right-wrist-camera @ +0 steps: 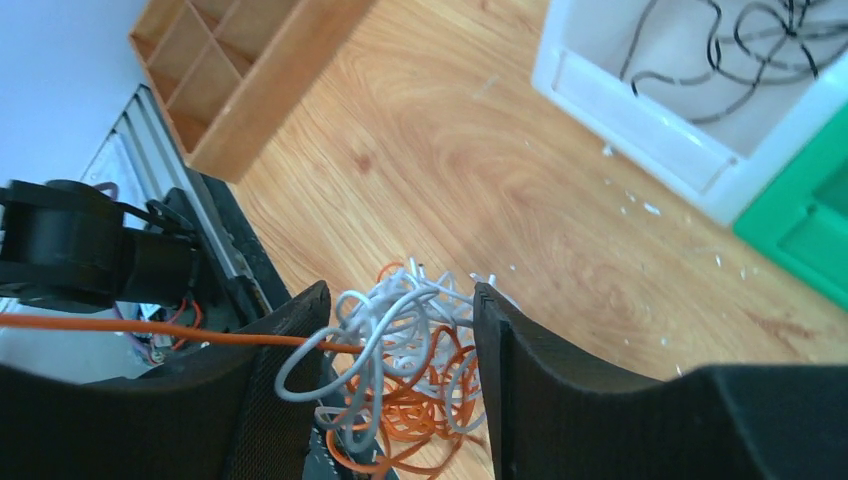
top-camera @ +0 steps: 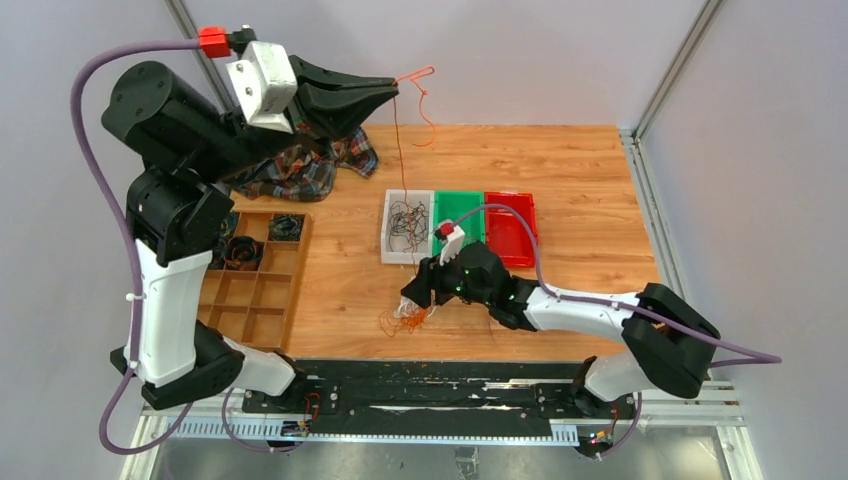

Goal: Untangle the cables

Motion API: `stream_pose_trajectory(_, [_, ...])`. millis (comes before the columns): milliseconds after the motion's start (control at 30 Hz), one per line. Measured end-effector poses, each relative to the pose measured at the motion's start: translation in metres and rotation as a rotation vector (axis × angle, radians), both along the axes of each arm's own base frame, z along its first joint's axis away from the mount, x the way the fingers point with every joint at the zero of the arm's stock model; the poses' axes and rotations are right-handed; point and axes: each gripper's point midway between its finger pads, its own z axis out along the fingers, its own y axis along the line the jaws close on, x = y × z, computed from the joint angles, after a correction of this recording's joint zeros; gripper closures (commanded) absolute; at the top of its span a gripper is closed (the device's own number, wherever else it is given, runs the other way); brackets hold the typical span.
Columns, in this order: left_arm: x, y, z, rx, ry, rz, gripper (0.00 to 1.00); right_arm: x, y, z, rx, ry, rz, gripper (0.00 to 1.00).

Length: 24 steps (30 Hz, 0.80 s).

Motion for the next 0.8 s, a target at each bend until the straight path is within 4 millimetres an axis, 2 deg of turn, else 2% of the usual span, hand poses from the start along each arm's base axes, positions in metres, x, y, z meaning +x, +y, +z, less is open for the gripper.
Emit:
stream_pose_trajectory(200, [-0.002,0.015,0.038,-0.124,-0.104,0.062,1.00,-0.003,-0.019,-0.035,-0.052,0.053,-0.064,0.45])
stream_pose_trajectory(367, [0.007,0.041,0.079,-0.267,-0.214,0.215,0.99,-0.006,-0.039,-0.059,-0.098,0.088,-0.132,0.44])
stream_pose_trajectory(533, [0.003,0.076,0.126,-0.426,-0.341,0.351,0.99,-0.003,-0.043,-0.062,-0.091,0.099,-0.172,0.44])
stream_pose_trajectory(667, [-0.013,0.104,0.158,-0.538,-0.442,0.419,1.00,-0.004,-0.044,-0.063,-0.083,0.106,-0.190,0.41])
stream_pose_trajectory(733, [-0.018,0.109,0.163,-0.559,-0.465,0.430,0.99,-0.006,-0.043,-0.063,-0.081,0.108,-0.185,0.35])
stream_pose_trajectory(800, [-0.016,0.107,0.158,-0.547,-0.462,0.432,0.99,-0.008,-0.043,-0.062,-0.082,0.107,-0.185,0.29])
